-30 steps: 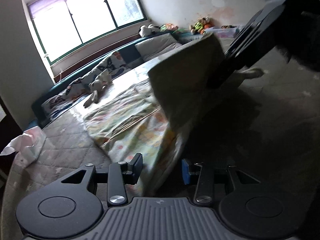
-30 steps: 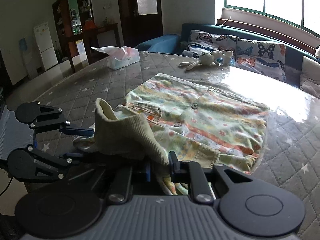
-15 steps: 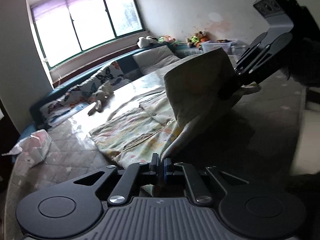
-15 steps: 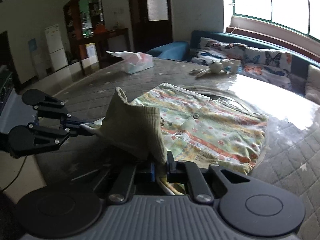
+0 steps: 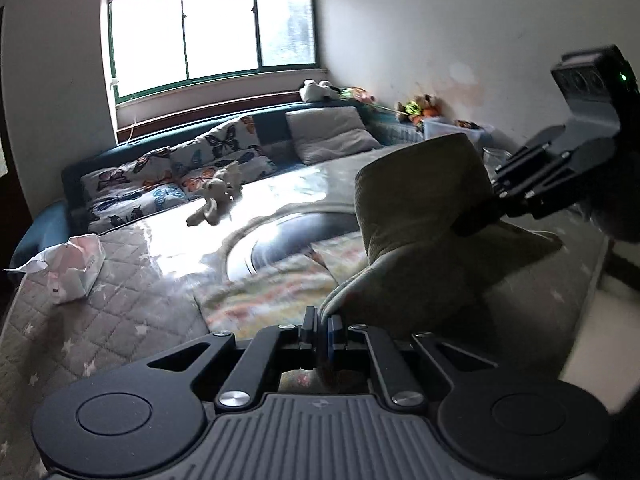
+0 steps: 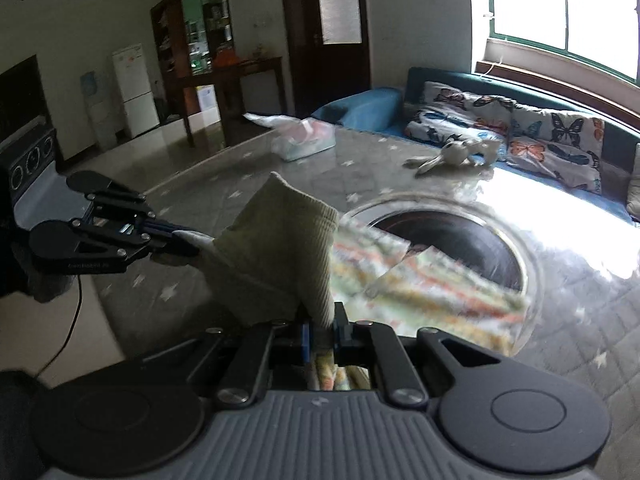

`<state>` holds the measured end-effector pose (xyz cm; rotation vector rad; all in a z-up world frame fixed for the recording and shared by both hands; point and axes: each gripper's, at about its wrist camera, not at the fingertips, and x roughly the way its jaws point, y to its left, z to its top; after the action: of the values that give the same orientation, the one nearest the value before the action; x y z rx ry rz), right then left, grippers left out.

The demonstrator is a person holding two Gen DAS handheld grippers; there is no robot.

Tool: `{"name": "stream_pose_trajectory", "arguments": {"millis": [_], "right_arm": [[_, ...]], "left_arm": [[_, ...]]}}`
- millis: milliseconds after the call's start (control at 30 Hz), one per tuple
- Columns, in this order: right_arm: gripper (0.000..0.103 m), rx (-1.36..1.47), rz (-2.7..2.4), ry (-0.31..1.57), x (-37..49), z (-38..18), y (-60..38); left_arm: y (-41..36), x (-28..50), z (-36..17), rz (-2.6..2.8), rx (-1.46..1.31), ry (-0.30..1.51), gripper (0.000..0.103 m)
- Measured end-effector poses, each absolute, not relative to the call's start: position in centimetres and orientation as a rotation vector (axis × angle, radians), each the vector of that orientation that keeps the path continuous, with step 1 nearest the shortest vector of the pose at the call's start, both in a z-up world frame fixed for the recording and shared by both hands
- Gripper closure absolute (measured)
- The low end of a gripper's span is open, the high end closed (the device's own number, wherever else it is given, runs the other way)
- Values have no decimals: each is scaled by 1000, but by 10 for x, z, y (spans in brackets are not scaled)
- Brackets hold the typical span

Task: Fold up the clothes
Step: 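Lift the hem with both grippers and fold it toward the collar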

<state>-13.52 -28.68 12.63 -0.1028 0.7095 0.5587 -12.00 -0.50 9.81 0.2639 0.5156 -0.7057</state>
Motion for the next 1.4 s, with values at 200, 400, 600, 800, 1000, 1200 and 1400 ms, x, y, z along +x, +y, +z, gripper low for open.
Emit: {"name": "stream_pose_trajectory", "arguments": {"millis": [200, 400, 600, 800, 1000, 1200, 1400], "right_arm": [[94, -74, 532, 761, -62, 126, -297], [94, -65, 480, 837, 5, 100, -298], [86, 10, 396, 880, 46, 62, -305], [82, 52, 289, 842, 52, 50, -326], [73, 47, 235, 764, 13, 58, -339], [73, 80, 170, 810, -3, 32, -353], [73, 156, 131, 800, -6, 21, -365]], "left_arm": [[-22, -53, 99, -671, 265, 562, 98], [-37, 17, 79, -636, 267, 664, 98], [-44, 64, 43, -582, 221, 772, 98], [-43, 71, 33, -552, 189, 789, 96], [-44, 78, 38, -541, 209, 774, 93], [-39, 88, 36, -482, 169, 798, 73], [-39, 89, 40, -407, 210, 758, 71]]}}
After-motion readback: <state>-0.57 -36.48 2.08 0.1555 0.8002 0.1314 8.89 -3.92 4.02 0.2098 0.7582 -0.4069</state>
